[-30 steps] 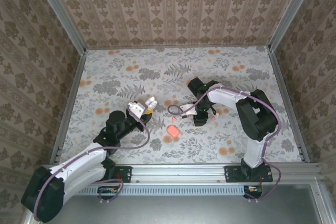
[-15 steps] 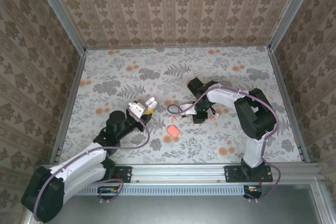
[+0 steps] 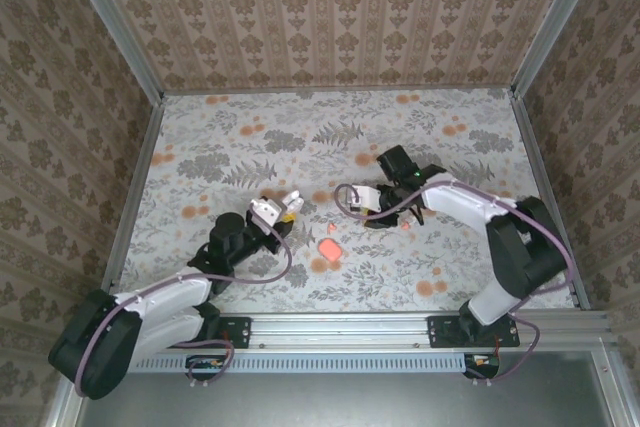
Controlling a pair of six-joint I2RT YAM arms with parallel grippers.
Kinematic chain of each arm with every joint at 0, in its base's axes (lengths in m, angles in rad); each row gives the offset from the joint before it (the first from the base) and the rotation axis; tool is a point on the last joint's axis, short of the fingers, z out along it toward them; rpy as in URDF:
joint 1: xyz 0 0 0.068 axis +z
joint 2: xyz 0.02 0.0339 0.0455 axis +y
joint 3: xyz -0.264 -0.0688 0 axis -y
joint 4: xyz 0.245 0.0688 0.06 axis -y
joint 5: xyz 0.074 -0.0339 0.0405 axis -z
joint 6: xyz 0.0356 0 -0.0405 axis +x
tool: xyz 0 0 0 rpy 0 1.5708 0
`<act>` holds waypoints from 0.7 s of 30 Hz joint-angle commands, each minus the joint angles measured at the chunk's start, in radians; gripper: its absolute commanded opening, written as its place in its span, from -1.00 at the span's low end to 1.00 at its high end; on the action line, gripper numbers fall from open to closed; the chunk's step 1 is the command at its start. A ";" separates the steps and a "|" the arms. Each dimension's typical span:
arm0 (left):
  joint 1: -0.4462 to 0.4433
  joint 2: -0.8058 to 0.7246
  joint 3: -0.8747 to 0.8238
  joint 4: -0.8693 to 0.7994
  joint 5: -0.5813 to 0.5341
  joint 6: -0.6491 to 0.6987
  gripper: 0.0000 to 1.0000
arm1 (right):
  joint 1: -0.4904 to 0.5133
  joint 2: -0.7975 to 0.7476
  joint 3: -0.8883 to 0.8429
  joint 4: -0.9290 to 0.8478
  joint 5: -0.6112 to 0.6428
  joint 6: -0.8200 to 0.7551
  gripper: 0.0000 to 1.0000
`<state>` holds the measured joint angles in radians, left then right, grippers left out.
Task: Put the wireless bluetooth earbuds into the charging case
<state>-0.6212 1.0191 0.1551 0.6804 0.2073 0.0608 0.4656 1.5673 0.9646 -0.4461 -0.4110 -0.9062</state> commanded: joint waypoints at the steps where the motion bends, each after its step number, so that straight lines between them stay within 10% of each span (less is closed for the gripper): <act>1: -0.009 0.053 0.015 0.187 0.053 0.030 -0.85 | -0.010 -0.095 -0.096 0.239 -0.170 0.190 -0.53; 21: -0.158 0.328 0.166 0.465 0.138 0.147 -0.85 | 0.009 -0.434 -0.543 1.314 -0.212 0.866 -0.53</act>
<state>-0.7650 1.3293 0.2859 1.0687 0.3225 0.1741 0.4595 1.1553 0.4549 0.6807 -0.6147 -0.1436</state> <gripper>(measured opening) 0.191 0.239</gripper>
